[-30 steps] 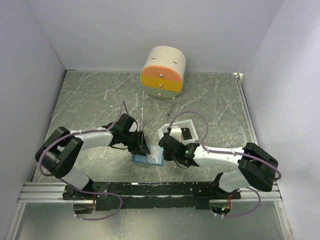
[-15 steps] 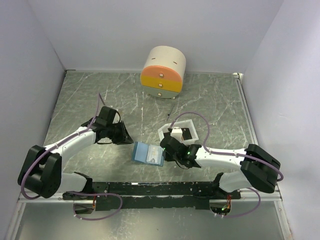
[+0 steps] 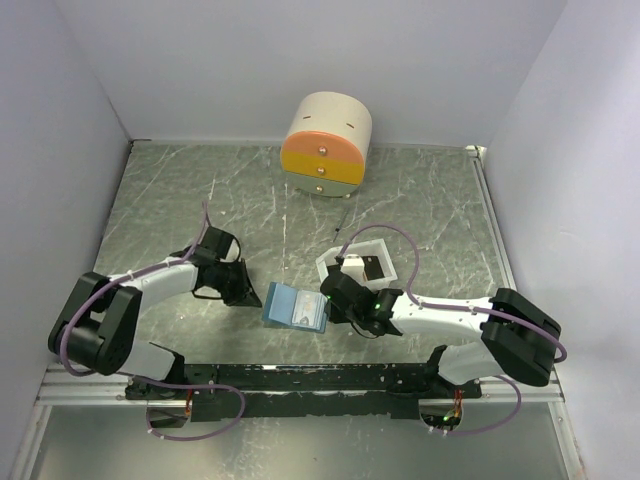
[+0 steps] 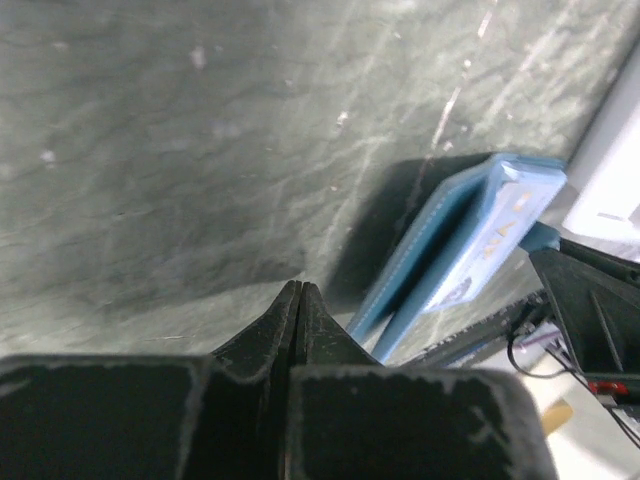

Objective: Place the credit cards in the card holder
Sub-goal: Close the card holder at the center of the board.

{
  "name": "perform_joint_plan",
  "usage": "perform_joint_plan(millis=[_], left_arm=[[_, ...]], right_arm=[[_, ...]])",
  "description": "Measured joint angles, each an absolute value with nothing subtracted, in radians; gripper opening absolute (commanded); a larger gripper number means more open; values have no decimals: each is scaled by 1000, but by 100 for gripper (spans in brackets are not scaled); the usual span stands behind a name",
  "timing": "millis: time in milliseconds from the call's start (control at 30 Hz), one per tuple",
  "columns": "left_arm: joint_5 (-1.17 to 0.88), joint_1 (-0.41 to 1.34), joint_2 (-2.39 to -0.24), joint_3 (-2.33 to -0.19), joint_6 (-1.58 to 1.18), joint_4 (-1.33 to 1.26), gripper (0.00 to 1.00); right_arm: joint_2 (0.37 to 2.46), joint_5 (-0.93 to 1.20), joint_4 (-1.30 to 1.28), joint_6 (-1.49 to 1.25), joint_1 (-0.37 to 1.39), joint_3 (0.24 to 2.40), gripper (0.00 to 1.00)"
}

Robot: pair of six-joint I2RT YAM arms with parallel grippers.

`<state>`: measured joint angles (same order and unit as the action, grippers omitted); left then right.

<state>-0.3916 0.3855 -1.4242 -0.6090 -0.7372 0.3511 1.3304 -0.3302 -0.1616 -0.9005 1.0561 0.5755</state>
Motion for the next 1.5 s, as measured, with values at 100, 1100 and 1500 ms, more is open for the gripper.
perform_joint_plan(millis=[100, 1100, 1500], left_arm=[[-444, 385, -1432, -596, -734, 308, 7], [-675, 615, -1509, -595, -844, -28, 9], [-628, 669, -1601, -680, -846, -31, 9]], right_arm=[[1330, -329, -161, -900, 1056, 575, 4], [1306, -322, -140, -900, 1061, 570, 8], [1218, -328, -186, -907, 1061, 560, 35]])
